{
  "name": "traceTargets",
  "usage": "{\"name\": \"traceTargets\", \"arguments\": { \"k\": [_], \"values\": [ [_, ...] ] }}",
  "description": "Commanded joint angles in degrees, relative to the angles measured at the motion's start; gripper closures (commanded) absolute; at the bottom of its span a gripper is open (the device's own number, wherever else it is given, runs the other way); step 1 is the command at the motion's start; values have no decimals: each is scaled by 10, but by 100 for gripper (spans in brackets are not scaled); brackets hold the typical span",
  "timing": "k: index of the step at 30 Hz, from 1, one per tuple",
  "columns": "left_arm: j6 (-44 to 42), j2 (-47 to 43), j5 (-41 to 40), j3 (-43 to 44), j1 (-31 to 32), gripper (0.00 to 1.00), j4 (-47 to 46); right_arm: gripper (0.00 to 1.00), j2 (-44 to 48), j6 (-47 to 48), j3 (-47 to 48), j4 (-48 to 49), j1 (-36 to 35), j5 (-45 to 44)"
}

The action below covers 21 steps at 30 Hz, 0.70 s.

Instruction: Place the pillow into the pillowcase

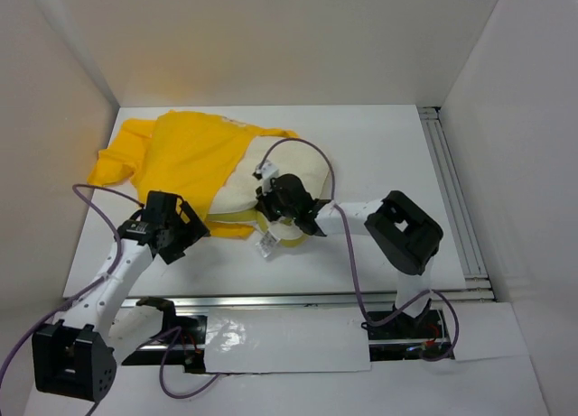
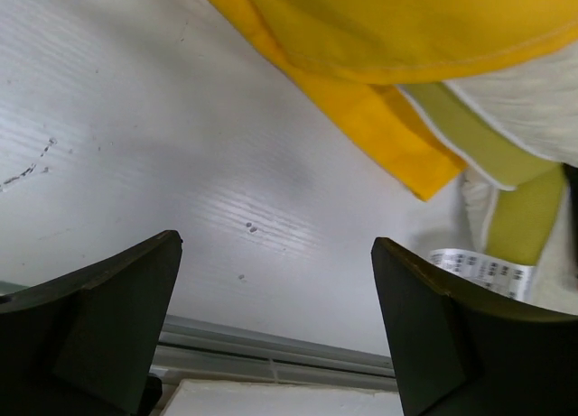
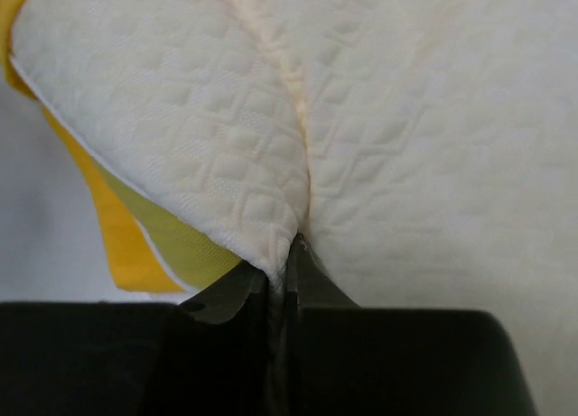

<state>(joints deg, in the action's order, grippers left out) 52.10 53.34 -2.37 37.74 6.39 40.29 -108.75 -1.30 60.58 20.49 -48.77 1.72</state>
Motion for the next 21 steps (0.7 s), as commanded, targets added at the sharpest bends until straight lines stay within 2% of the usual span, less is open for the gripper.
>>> {"name": "traceTargets", "arguments": {
  "k": [1, 8, 12, 17, 18, 21],
  "values": [
    [-23, 35, 2, 25, 29, 2, -46, 100, 42, -112, -89, -49, 55, -99],
    [-42, 104, -3, 38, 115, 2, -134, 100, 169, -204, -160, -95, 61, -112],
    [-31, 136, -37, 44, 171, 0, -157, 100, 198, -204, -148, -119, 41, -86],
    [-4, 176, -58, 38, 177, 0, -233, 100, 210, -185, -126, -135, 36, -92],
    [-4, 185, -58, 32, 177, 0, -272, 100, 210, -185, -126, -141, 36, -92],
    [-9, 235, -93, 44, 177, 0, -297, 100, 237, -185, -121, -141, 36, -69]
  ]
}}
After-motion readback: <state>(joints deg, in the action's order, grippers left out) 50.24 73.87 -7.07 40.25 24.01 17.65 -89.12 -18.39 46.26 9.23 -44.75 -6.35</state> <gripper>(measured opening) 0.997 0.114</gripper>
